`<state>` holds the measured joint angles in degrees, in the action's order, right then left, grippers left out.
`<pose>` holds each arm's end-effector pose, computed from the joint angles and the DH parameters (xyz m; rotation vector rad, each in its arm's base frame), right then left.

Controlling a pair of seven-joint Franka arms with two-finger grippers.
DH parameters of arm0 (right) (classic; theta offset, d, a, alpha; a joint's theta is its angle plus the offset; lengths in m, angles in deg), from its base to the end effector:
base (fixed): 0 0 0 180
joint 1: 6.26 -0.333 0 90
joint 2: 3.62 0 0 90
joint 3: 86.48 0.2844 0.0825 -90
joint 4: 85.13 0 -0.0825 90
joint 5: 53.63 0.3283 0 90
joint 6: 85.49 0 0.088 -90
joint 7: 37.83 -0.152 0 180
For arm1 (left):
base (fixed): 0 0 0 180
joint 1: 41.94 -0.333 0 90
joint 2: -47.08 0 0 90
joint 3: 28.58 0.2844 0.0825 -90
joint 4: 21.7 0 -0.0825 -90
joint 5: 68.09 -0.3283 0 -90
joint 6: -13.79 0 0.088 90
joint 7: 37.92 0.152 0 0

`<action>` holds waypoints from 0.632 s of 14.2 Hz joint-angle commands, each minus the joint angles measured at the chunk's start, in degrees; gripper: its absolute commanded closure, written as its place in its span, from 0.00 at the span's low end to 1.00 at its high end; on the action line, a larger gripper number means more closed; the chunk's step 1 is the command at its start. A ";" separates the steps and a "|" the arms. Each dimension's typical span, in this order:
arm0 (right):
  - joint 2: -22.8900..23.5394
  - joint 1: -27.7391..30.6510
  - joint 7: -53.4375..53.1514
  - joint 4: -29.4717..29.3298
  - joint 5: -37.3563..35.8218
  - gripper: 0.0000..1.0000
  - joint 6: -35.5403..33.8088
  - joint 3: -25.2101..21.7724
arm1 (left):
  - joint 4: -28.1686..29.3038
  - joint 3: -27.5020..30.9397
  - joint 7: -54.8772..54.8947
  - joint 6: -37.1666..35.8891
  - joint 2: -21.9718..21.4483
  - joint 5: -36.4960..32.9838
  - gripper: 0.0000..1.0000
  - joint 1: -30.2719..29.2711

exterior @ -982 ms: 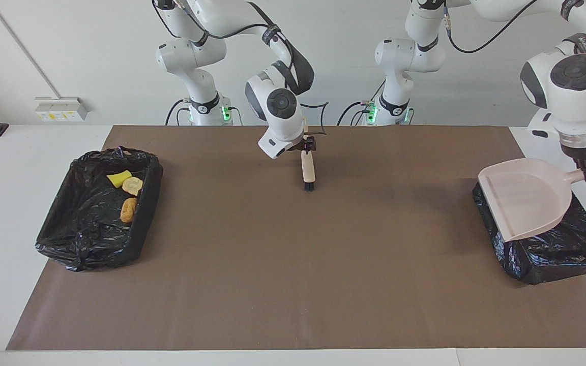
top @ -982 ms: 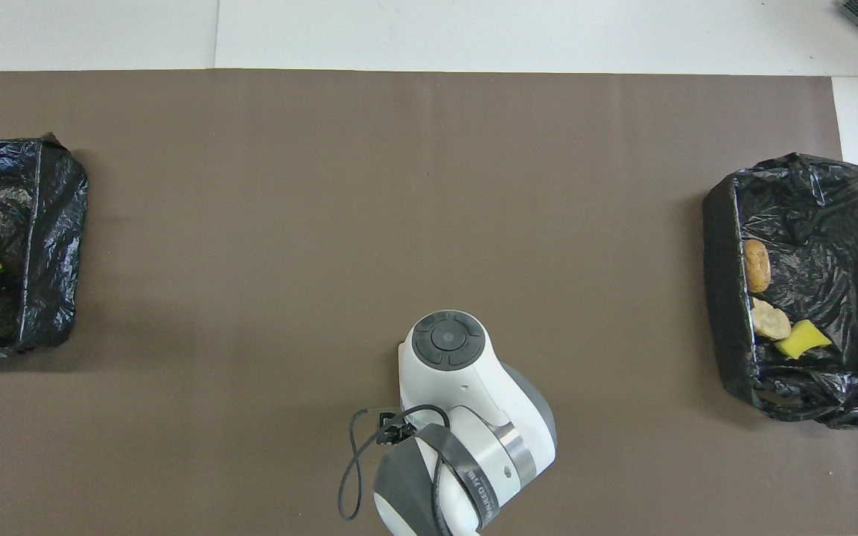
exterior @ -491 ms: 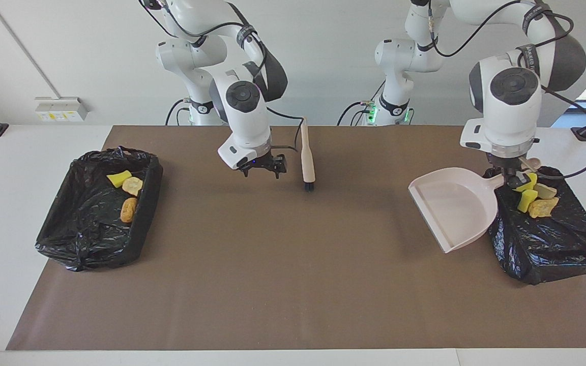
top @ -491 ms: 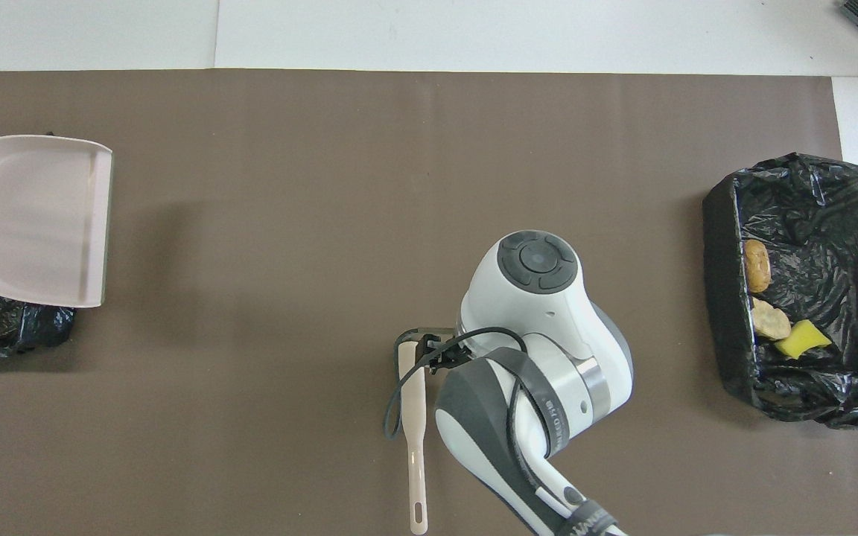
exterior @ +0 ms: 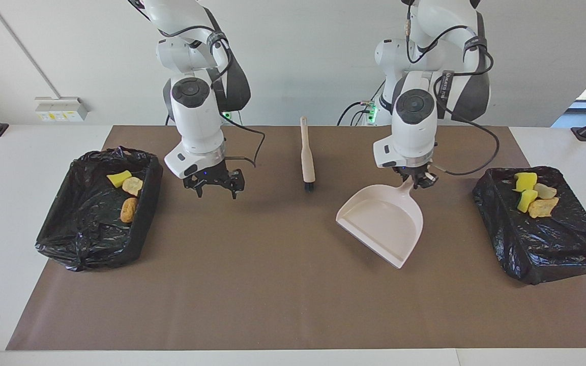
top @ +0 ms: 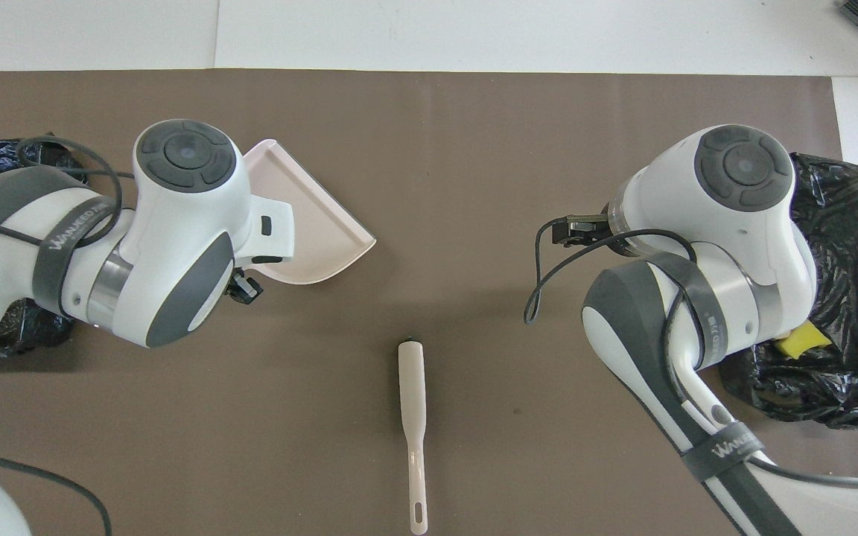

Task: Sweep and dump trash in bin
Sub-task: 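Lower the dustpan to the table center with the left gripper while the right gripper withdraws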

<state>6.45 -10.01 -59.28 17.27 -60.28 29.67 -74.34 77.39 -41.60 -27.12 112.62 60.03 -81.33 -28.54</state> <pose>0.5438 0.1382 0.4040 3.0890 -0.0841 0.1098 0.4921 -0.2034 0.3816 -2.7435 1.0186 0.2903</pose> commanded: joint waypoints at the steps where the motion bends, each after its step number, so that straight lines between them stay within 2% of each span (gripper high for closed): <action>1: -3.21 1.19 2.46 -2.89 -1.97 0.00 -3.52 -1.15 | -1.27 -3.41 -15.83 3.56 3.12 4.43 1.00 0.75; 4: -5.40 3.74 9.83 -8.16 -1.62 0.00 -12.04 -2.90 | -2.59 -5.96 -35.77 10.49 6.47 12.94 1.00 1.01; 6: -8.21 3.22 12.39 -9.93 -0.66 0.00 -16.44 -7.81 | -5.30 -7.62 -49.32 14.98 9.72 13.94 1.00 1.54; 9: -12.08 2.69 14.42 -11.24 0.57 0.00 -22.85 -11.78 | -10.66 -8.78 -52.55 14.38 14.20 12.45 1.00 3.46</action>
<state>-3.52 -7.19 -46.72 6.92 -61.37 10.59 -84.70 72.10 -50.39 -76.80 127.66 70.49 -68.41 -26.99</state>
